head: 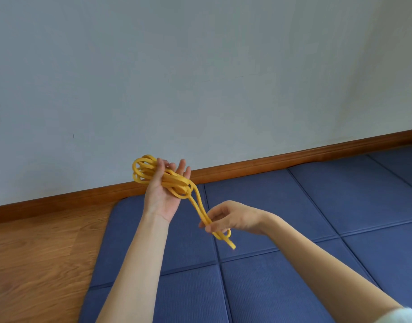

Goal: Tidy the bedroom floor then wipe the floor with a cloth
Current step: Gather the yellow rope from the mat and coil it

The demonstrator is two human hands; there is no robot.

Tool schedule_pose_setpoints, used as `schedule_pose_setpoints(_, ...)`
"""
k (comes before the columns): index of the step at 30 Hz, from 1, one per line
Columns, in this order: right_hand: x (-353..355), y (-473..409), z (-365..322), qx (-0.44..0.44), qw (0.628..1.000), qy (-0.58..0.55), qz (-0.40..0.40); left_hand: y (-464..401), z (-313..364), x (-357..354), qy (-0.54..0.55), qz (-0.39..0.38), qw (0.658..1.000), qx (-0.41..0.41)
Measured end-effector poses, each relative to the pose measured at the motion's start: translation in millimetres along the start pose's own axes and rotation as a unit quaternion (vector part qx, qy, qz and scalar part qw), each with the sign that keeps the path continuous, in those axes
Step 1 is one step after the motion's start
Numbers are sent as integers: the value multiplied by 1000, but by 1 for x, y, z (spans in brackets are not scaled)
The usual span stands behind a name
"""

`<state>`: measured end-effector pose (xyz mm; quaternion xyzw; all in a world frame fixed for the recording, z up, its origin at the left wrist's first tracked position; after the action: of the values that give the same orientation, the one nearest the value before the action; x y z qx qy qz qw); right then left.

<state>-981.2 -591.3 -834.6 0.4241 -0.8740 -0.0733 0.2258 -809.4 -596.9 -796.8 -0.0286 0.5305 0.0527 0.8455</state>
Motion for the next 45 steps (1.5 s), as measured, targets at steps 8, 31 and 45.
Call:
schedule_pose_setpoints(8,10,-1,2,-3,1000,-7,17,-5,26,26,-29,75,996,-42)
schedule_pose_setpoints(31,58,17,-1,-7,966,171,194,-10,14,59,-122,164,978,40)
schedule_pose_setpoints(45,45,12,-34,61,965,8,254,16,-26,26,-233,-4,946,226)
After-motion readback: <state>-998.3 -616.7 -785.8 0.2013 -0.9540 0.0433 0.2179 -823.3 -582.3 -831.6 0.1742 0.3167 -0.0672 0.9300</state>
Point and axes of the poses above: each hand's wrist, its own y-axis away from the middle knuckle, its own x-axis out of the back of the hand, z = x × y, the point moved 1 cm from there along -y, towards the middle knuckle, and after that the axes turned 9 degrees about y, right-handed, at the moved point
